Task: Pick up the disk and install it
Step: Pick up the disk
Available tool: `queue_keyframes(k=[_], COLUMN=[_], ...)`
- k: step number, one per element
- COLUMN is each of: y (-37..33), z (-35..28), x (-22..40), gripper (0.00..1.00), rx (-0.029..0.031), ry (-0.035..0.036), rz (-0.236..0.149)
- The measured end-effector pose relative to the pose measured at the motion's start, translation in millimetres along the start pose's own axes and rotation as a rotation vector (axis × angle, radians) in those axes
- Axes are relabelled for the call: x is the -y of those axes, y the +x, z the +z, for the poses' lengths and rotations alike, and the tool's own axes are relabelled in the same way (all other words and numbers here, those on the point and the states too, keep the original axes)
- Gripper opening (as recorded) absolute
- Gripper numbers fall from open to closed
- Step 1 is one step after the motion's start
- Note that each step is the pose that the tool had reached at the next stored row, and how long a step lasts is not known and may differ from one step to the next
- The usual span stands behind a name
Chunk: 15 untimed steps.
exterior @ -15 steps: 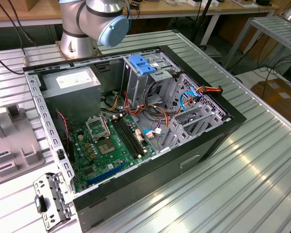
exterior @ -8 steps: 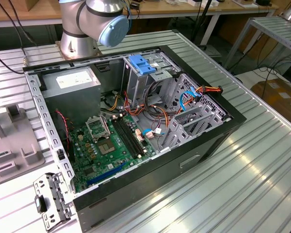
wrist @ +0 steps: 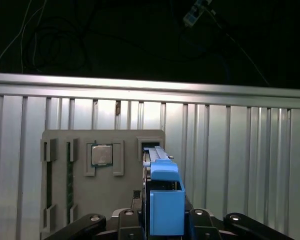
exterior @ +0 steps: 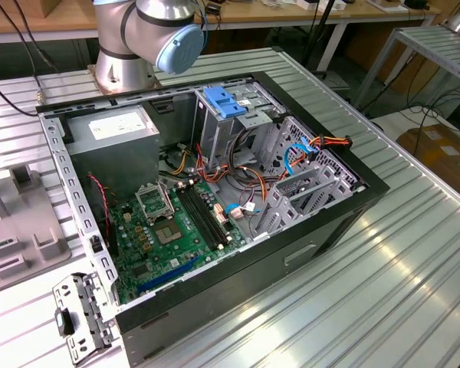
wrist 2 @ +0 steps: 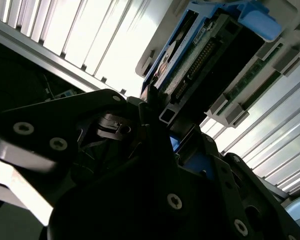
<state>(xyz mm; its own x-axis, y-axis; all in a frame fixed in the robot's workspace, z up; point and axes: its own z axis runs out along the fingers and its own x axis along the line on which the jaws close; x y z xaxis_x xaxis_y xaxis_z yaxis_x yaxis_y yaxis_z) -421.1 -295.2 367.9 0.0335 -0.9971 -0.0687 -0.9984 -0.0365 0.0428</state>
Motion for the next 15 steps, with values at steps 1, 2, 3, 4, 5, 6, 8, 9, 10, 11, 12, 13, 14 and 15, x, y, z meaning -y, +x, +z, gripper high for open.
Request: queue_keyframes(k=[1, 2, 3, 4, 5, 6, 8, 9, 10, 11, 12, 13, 14, 15], y=[0.0, -0.1, -0.1, -0.1, -0.2, -0.2, -0.3, -0.3, -0.3, -0.4, -0.4, -0.5, -0.5, -0.5], z=[-0.6, -1.1, -1.7, -2.2, -2.7, -3.2, -4.3, -4.9, -5.3, -5.9, -6.3, -7.2, -7.8, -8.2], x=[0.0, 0.0, 0.0, -0.1, -0.1, -0.1, -0.2, -0.2, -0.2, -0.3, -0.3, -0.3, -0.3, -0.3], gripper=[0.37, 0.37, 0.37, 0.37, 0.37, 0.37, 0.37, 0.37, 0.37, 0.37, 0.37, 0.37, 0.37, 0.37], rx=[0.0000, 0.0000, 0.0000, 0.0000, 0.0000, 0.0000, 0.0000, 0.0000, 0.0000, 0.0000, 0.0000, 0.0000, 0.0000, 0.0000], ry=[0.0000, -0.0001, -0.0001, 0.0000, 0.0000, 0.0000, 0.0000, 0.0000, -0.0001, -0.0001, 0.0000, -0.0001, -0.0001, 0.0000], rz=[0.000, 0.000, 0.000, 0.000, 0.000, 0.000, 0.000, 0.000, 0.000, 0.000, 0.000, 0.000, 0.000, 0.000])
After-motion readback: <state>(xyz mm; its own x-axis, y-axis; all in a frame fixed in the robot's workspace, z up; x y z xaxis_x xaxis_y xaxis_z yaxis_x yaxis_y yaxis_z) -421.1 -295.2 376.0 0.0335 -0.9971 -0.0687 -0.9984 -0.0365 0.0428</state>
